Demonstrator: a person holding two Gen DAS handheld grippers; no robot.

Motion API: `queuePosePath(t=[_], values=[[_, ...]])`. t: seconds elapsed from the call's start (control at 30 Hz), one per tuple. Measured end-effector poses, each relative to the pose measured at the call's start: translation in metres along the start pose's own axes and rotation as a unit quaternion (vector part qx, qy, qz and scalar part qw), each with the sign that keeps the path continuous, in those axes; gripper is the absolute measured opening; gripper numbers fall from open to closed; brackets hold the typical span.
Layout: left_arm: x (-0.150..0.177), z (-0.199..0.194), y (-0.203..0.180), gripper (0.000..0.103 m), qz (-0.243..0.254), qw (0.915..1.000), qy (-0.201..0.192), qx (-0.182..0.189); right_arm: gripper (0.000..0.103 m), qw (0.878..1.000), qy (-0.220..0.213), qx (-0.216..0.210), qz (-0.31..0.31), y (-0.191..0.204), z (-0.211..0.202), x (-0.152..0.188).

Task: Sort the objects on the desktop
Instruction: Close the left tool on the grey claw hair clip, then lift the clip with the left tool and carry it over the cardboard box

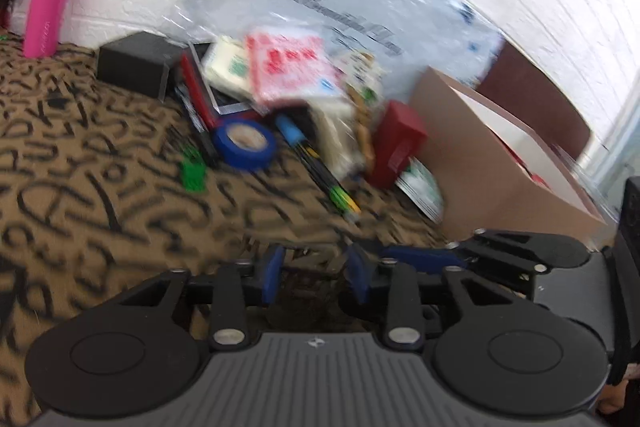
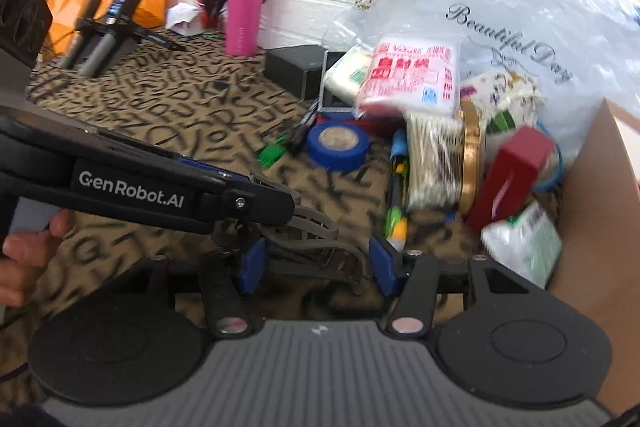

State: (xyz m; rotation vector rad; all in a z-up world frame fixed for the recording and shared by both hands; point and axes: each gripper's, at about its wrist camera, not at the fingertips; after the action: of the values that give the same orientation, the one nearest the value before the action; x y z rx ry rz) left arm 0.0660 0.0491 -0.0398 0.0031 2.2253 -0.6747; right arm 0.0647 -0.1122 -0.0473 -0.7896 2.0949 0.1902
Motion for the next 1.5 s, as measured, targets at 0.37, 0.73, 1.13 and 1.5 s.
queuePosePath(t=[0.37,0.73,1.13,1.5], values=[[0.052,-0.031,-0.031,0.041,0.035,0.9994,0.003,0.003,0.046,1.0,-0.015,-0.011,-0.02,0.036,-0.072,0.049],[0.047,-0.02,-0.021,0.052,0.011,0.9997,0.018,-0.01,0.061,1.0,-0.006,-0.019,0.0,0.032,-0.052,0.051],[0.04,-0.008,-0.006,0.043,-0.019,0.9993,0.031,-0.007,0.062,0.998,-0.026,-0.043,-0.027,0.037,-0.019,0.033],[0.037,-0.025,-0.027,0.027,0.006,0.9999,0.009,-0.006,0.048,0.997,-0.052,-0.032,-0.039,0.042,-0.041,0.033]])
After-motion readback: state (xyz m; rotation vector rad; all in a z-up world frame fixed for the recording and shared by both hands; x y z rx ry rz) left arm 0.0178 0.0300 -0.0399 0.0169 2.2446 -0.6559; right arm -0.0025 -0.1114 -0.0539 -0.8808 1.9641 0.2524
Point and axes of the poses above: each gripper's, at about its wrist camera, not at the fingertips, and z roughly the way its jaws point, y to its left, x to its underside, and after that the axes turned 7 degrees about -z, right-handed
